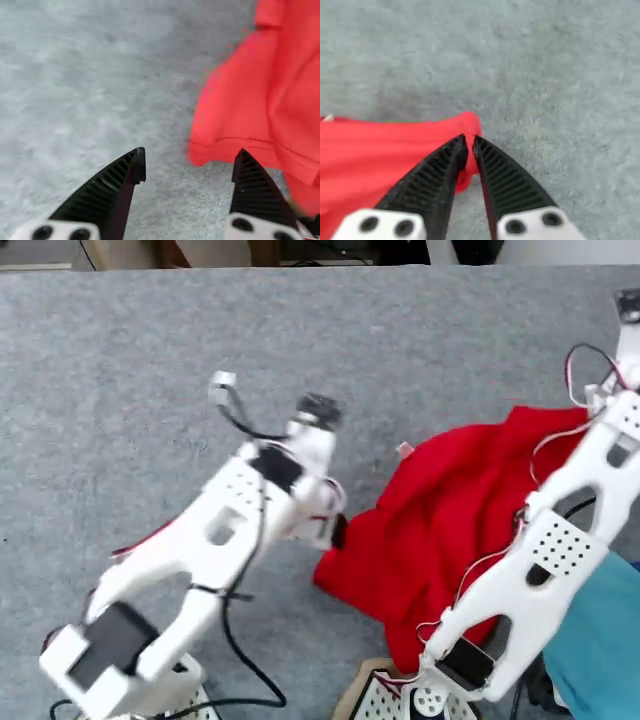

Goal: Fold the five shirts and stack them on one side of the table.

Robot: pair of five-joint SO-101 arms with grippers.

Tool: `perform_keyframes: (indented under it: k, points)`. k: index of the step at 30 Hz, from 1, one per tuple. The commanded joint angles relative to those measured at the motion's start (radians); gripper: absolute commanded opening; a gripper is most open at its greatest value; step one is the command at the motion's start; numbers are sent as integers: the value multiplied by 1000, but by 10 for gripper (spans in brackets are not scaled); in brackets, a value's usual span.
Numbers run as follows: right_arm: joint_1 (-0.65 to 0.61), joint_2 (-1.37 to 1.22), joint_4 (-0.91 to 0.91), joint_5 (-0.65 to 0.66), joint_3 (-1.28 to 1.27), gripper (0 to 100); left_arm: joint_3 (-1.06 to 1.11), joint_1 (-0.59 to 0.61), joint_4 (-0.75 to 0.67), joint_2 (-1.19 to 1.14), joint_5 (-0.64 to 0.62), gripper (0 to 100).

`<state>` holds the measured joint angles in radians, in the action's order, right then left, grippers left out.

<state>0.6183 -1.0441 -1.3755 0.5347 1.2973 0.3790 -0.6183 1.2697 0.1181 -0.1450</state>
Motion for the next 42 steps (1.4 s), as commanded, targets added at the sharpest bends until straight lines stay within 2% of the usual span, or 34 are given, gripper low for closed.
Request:
perform_keyframes:
  k: [1, 11, 19, 22, 31, 39, 42]
  points:
    - [31, -38, 31, 8, 71, 5, -49, -55, -61, -81, -3, 252]
    - [33, -108, -11, 8, 189, 5, -51, -81, -221, -248, -3, 45]
    - [35, -110, -11, 8, 208, 5, -52, -69, -247, -278, -9, 24]
    - [35, -110, -11, 8, 208, 5, -101, 6, -262, -275, -11, 18]
    - [28, -107, -58, 9, 208, 5, -413, 391, -253, -280, -12, 18]
    - [-30, -105, -95, 11, 222, 5, -588, 548, -258, -282, -14, 18]
    - [-68, -111, -158, 11, 278, 5, -641, 585, -258, -282, -71, 18]
